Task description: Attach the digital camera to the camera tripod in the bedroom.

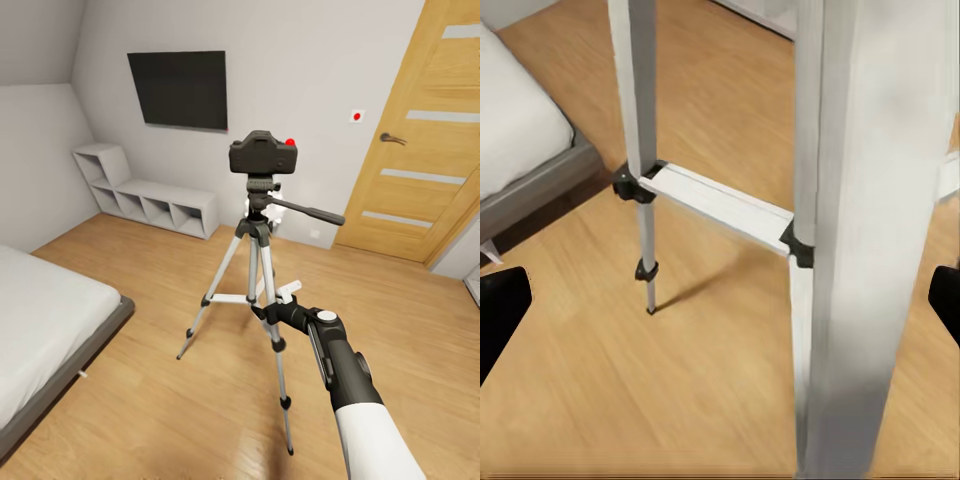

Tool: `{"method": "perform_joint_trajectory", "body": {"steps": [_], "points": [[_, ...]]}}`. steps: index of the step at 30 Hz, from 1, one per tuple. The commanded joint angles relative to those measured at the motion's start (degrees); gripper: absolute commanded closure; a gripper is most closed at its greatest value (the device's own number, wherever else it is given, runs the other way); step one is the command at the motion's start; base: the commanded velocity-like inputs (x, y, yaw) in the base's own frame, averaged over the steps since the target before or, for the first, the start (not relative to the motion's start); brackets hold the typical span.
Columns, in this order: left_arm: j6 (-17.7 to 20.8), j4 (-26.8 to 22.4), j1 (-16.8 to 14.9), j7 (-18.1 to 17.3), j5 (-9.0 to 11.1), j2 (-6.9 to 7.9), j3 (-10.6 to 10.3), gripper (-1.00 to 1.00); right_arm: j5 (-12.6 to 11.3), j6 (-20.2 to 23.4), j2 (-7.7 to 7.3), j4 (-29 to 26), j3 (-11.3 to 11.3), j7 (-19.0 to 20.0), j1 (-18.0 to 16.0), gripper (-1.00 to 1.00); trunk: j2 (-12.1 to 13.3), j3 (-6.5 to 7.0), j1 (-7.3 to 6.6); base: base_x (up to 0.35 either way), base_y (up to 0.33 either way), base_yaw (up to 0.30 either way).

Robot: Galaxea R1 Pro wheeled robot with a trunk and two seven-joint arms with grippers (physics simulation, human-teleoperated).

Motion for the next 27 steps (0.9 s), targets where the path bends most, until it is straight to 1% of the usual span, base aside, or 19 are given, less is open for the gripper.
{"method": "perform_joint_trajectory", "body": {"steps": [1,8,27], "points": [[-0.02,0.0,-0.03,0.1,0.47,0.0,-0.48,-1.0,0.5,0.17,0.09,-0.08,-0.21,0.54,-0.04,-1.0,-0.06,-0.07,-0.02,-0.248,0.058,0.0],[0.02,0.05,-0.03,-0.04,0.47,0.0,-0.49,-1.0,0.5,0.13,-0.03,-0.08,-0.2,0.52,-0.03,-1.0,-0.06,-0.07,-0.02,-0.09,0.021,0.0],[0.03,0.08,0.06,-0.08,0.47,0.0,-0.47,-1.0,0.41,0.06,-0.07,-0.18,-0.28,0.48,-0.05,-1.0,-0.06,-0.07,-0.02,-0.007,0.002,0.0]]}}
